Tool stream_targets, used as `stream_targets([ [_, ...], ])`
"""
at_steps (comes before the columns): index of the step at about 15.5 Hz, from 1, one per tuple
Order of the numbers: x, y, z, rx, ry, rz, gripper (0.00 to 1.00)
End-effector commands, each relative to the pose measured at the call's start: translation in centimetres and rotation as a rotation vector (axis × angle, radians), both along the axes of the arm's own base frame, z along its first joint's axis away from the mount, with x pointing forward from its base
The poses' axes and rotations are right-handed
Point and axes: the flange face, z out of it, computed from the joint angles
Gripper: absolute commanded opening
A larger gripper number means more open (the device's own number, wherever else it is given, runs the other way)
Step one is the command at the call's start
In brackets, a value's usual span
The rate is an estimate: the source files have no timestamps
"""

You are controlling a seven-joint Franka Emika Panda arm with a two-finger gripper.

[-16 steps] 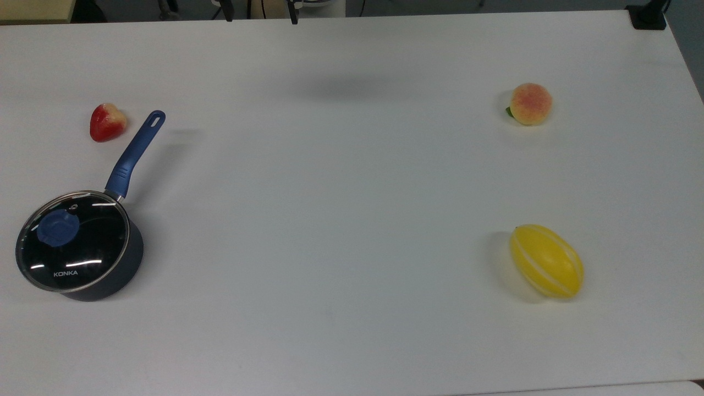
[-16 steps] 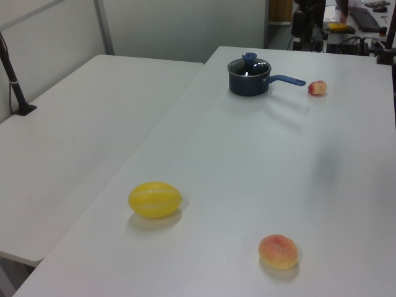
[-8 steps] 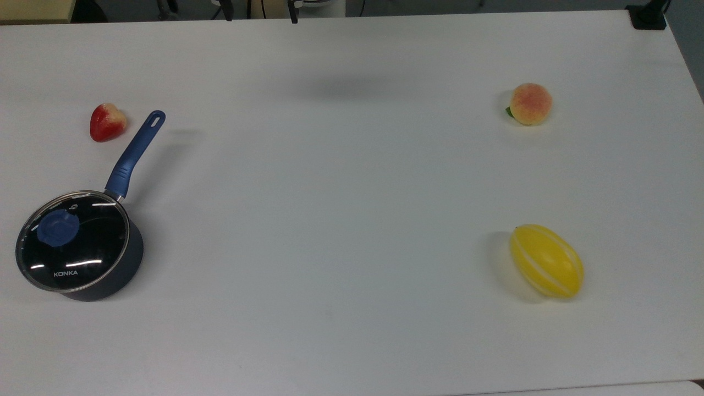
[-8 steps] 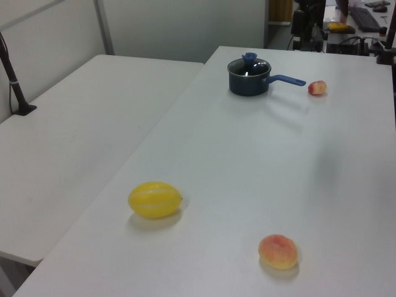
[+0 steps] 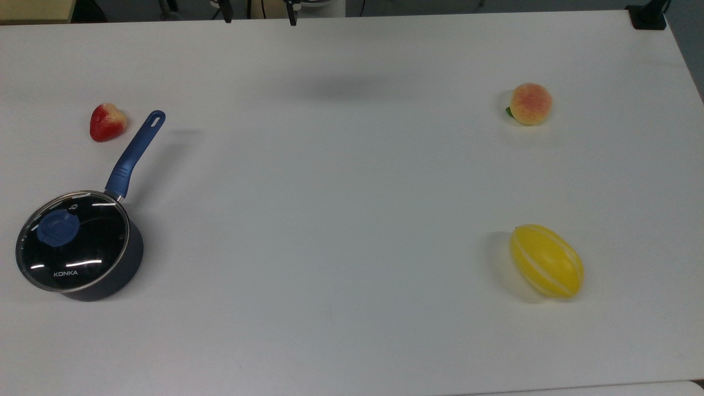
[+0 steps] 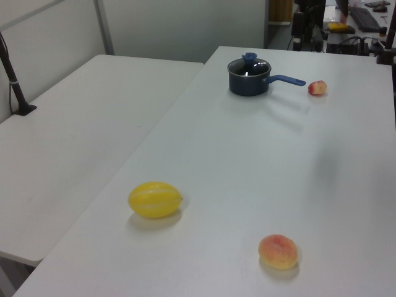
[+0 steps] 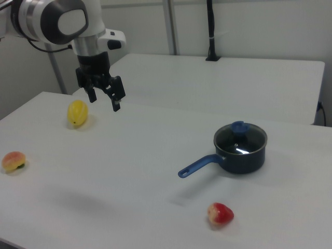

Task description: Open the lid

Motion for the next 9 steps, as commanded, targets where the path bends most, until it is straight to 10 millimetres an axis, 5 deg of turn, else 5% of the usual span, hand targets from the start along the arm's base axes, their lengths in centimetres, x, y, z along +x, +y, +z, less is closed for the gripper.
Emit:
stream_targets([
  [1,1.3,-4.1,0.5,0.004,-0.055,-0.059,1.0],
  [9,9.1,-14.3,-1.3,-0.064,-0.158,-0.323,1.0],
])
